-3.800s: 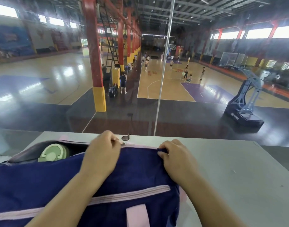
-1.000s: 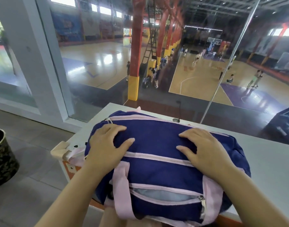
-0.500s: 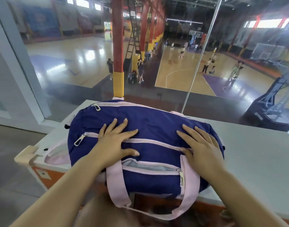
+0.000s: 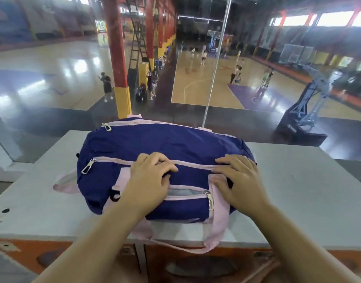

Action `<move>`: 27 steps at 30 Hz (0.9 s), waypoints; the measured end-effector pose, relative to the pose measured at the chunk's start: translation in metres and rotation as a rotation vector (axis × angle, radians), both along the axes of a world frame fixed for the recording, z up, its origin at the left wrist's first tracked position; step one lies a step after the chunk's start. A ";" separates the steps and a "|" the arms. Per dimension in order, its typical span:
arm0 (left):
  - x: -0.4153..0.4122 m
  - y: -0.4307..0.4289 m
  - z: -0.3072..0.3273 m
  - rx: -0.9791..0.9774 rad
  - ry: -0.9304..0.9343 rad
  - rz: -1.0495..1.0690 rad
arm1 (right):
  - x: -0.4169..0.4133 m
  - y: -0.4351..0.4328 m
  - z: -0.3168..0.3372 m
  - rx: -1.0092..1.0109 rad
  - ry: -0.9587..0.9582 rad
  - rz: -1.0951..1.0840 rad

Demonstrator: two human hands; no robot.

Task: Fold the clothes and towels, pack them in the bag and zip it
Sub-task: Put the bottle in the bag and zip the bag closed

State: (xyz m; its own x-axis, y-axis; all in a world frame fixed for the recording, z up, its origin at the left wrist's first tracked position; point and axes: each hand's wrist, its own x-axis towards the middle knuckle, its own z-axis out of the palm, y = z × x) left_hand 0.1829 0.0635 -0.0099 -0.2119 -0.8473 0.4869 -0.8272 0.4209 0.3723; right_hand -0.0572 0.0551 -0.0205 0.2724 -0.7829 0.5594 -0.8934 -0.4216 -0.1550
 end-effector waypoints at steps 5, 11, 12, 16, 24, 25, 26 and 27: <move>-0.046 0.031 0.000 0.171 0.042 -0.116 | -0.011 0.021 -0.017 0.029 0.000 0.048; -0.076 0.027 -0.003 0.298 -0.261 0.075 | -0.018 0.026 -0.016 0.192 0.018 0.074; -0.079 0.026 -0.002 0.328 -0.264 0.077 | -0.019 0.027 -0.015 0.218 0.030 0.077; -0.081 0.026 -0.001 0.413 -0.207 0.036 | -0.019 0.030 -0.014 0.276 0.071 0.061; -0.058 0.036 0.007 0.368 -0.027 0.057 | 0.010 0.035 -0.016 0.203 0.232 -0.039; -0.053 0.038 0.007 0.341 -0.026 0.067 | 0.013 0.035 -0.019 0.205 0.241 -0.056; -0.047 0.039 0.007 0.320 -0.024 0.083 | 0.014 0.034 -0.021 0.199 0.240 -0.071; -0.040 0.041 0.008 0.309 -0.015 0.102 | 0.015 0.033 -0.023 0.188 0.233 -0.082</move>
State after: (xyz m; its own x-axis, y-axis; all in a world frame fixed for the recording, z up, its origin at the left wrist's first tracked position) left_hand 0.1426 0.1040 -0.0018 -0.1237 -0.9717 0.2012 -0.8657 0.2048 0.4567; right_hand -0.0421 0.0877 -0.0431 0.3079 -0.8915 0.3323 -0.9439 -0.3301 -0.0111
